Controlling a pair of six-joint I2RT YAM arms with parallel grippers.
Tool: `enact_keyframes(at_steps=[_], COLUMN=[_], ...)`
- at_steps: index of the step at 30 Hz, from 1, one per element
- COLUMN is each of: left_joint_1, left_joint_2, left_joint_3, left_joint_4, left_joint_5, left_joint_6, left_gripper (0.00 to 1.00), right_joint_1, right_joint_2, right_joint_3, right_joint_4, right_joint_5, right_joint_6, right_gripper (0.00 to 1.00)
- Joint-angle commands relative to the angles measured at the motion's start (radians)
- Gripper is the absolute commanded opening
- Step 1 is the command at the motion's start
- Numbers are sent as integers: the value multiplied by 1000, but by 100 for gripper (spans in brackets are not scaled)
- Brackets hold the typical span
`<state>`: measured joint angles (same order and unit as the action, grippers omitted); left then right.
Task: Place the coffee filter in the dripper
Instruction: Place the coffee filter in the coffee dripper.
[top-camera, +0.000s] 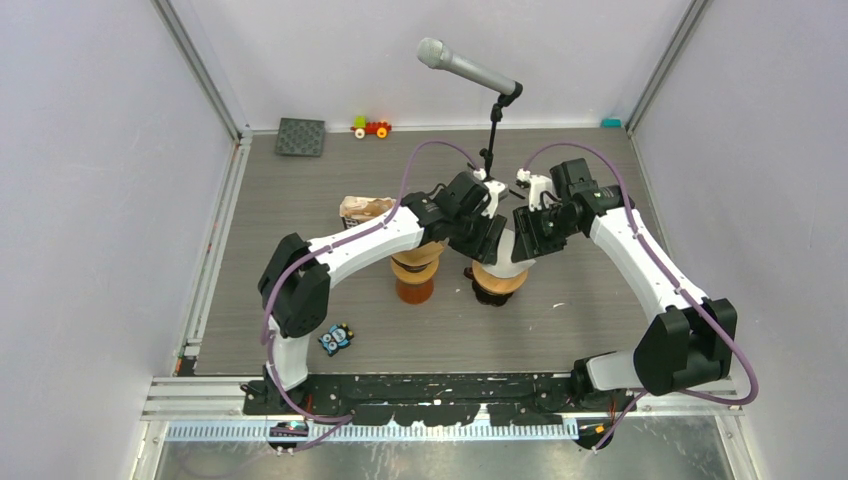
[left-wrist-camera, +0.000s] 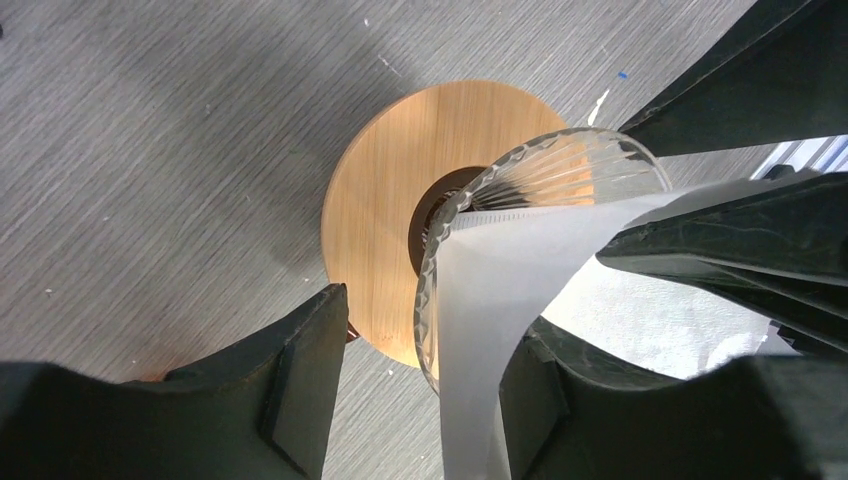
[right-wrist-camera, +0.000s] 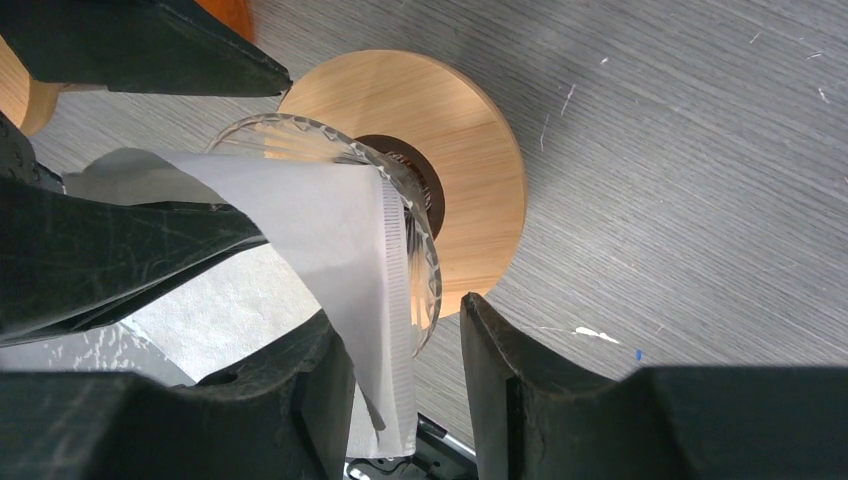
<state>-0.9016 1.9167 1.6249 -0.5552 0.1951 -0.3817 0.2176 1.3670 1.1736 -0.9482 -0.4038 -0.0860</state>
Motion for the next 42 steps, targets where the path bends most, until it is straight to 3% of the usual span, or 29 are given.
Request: enact_keyframes(at_steps=[1,42], left_joint_1=[-3,-9], left_joint_2=[-51,26], left_joint_3=[58,42], left_joint_4=[-7,-6], left_joint_5=[18,-26], left_joint_6=[10,101], left_gripper=[56,59], right_joint_1=[-6,4], right_joint_2=[-42,28], right_joint_3=[38,-34], right_joint_4=[-19,52], right_joint_5=[7,49], right_joint_6=[-17,5], right_gripper=[46,48])
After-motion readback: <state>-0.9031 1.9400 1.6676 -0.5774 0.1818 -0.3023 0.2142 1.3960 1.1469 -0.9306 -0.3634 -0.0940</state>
